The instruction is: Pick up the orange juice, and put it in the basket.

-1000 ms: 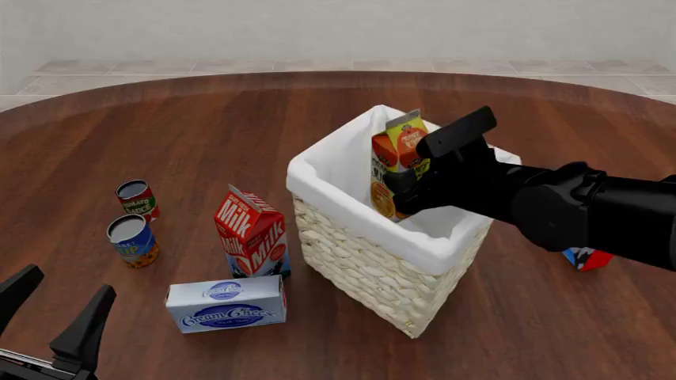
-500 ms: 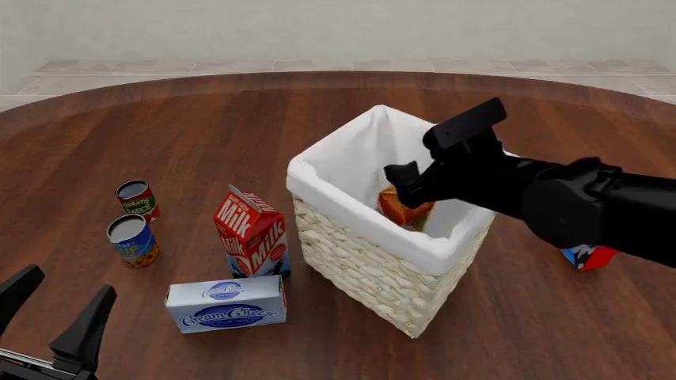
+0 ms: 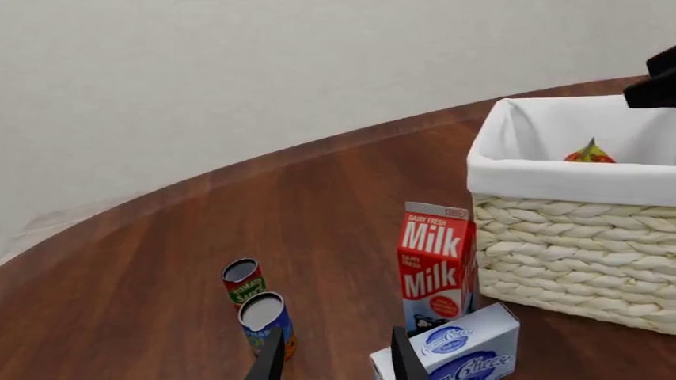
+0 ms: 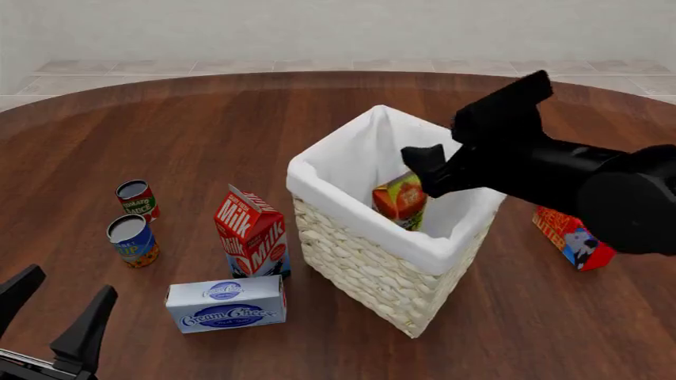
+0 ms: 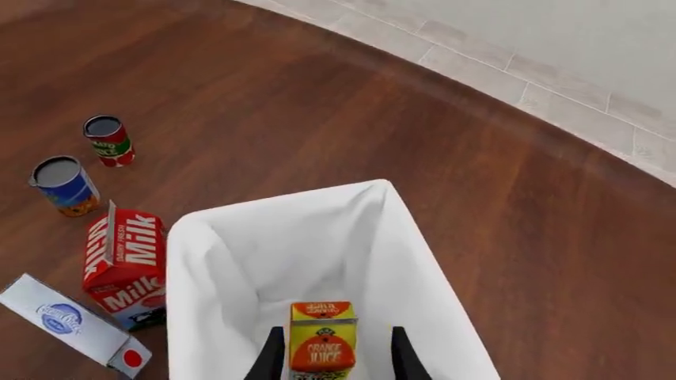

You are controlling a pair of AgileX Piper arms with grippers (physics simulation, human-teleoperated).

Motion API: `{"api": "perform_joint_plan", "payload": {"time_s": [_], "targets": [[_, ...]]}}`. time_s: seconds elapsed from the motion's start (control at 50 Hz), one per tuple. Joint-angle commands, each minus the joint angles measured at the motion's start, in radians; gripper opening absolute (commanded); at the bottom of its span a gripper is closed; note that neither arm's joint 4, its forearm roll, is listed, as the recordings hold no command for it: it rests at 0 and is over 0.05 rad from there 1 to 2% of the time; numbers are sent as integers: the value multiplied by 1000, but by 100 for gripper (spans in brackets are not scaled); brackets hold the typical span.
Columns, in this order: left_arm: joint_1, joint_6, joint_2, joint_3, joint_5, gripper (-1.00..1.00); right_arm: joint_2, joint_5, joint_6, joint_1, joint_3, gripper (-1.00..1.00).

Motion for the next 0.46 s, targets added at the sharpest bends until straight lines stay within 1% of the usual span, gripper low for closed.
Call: {"api": "perform_joint_plan", "payload": {"time_s": [0.02,0.08,0.1,0.24,0.38,0.46], "targets": [[-4,0,0,0,0,100,-144,96,-19,3,-8,100],[-4,-1,0,0,0,100,-161,106,-31,3,-1,100],[-4,1,0,0,0,100,-179,123,-35,2,-3,100],[-1,-1,0,0,-3,100,-311,179,-24,4,9,100],[1,-4,0,0,-6,100,-423,198,-28,6,81,100],[0,-4,0,0,-7,100,-499,212,-18,4,126,100]]}}
